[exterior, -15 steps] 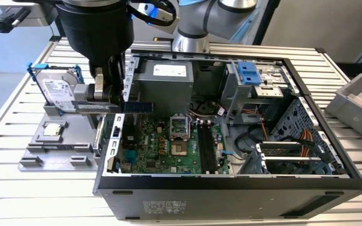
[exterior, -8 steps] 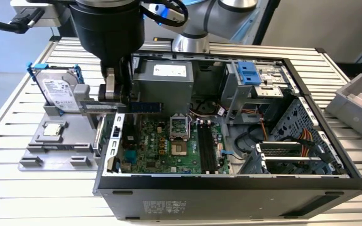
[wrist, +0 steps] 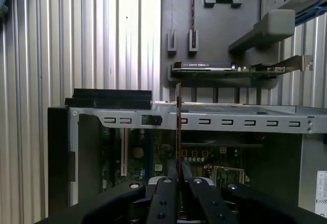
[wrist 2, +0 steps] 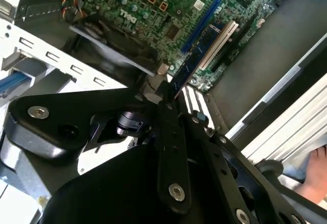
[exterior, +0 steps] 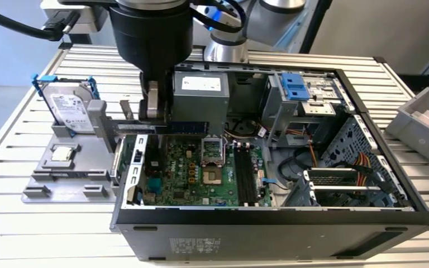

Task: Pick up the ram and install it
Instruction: 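Pick up the ram and move it above insertion slot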

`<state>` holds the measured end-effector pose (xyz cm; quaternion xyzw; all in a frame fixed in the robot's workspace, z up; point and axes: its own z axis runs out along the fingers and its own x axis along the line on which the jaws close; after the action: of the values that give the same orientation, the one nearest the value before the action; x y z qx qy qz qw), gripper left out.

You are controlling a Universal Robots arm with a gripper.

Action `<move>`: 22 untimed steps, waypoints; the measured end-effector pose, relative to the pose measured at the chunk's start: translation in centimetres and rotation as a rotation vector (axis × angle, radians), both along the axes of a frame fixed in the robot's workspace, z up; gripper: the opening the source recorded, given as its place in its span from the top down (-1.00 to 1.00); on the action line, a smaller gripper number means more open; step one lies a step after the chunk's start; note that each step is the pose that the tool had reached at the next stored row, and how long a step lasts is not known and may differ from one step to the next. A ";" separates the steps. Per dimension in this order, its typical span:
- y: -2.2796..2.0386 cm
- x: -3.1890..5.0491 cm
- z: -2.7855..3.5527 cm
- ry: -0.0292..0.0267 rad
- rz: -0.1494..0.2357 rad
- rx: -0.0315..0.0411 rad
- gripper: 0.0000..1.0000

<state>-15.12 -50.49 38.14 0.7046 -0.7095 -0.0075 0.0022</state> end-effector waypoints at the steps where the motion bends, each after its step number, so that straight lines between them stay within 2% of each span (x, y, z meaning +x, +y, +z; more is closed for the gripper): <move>1: 0.00 0.24 0.00 0.0001 0.000 0.0000 1.00; 22: 0.00 5.01 0.00 0.0012 0.000 -0.0001 1.00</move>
<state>-10.11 -50.49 38.14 0.7047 -0.7094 -0.0079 0.0026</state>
